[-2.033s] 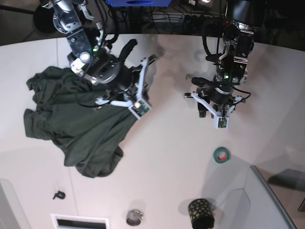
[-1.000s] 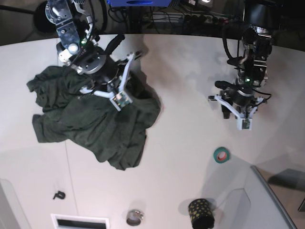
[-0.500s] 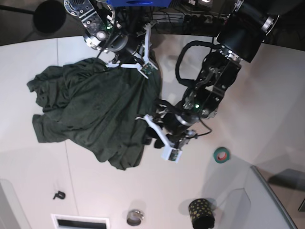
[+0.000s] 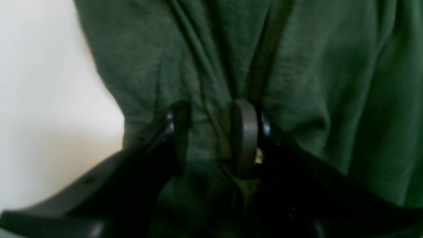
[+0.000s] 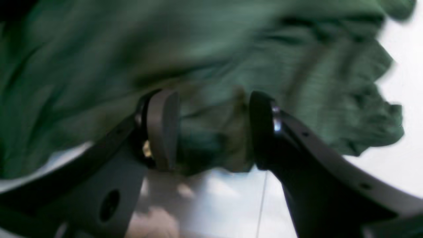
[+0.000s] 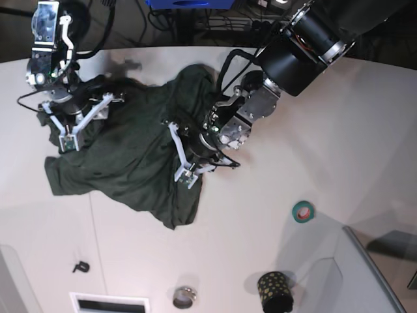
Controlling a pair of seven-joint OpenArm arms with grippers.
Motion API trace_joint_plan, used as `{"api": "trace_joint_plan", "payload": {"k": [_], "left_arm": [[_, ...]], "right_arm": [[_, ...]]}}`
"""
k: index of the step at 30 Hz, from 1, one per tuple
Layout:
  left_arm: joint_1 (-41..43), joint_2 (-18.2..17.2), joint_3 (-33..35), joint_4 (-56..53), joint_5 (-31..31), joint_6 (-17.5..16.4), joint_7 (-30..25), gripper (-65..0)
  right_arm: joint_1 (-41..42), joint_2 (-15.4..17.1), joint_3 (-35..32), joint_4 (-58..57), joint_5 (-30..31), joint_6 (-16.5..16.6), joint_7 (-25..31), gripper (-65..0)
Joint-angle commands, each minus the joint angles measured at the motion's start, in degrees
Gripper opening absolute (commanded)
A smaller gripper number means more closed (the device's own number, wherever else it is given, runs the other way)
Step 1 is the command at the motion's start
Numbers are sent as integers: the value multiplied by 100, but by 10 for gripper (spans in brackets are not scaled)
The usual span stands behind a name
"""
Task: Layout the t-shirt on the table in an organized manner, then fold the t-shirt properly
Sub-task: 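Grasp the shirt with the left gripper and spread it flat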
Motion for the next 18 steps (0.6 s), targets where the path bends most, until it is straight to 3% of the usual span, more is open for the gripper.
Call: {"api": "trace_joint_plan", "payload": {"k": [1, 5, 6, 10, 13, 16, 18], "left_arm": [[-12, -47, -8, 85, 147, -28, 53, -428], [418, -240, -8, 304, 473, -28, 132, -428], [533, -381, -8, 489, 473, -28, 343, -428], [858, -697, -8, 1465, 517, -28, 1125, -428], [911, -838, 36, 2159, 455, -28, 1591, -428], [955, -741, 36, 2669, 455, -28, 1952, -428], [928, -434, 36, 2792, 455, -37, 1978, -428]], "right_arm": [[179, 122, 35, -289, 199, 100, 30, -357], [1102, 518, 185, -2038, 471, 733, 38, -603], [1348, 606, 334, -2399, 471, 812, 38, -629], [2201, 949, 387, -3445, 454, 821, 355, -623], [2966, 1169, -132, -4201, 454, 821, 531, -621], [3687, 1169, -905, -4781, 454, 821, 742, -621], [3995, 1142, -1424, -4948, 454, 821, 847, -620]]}}
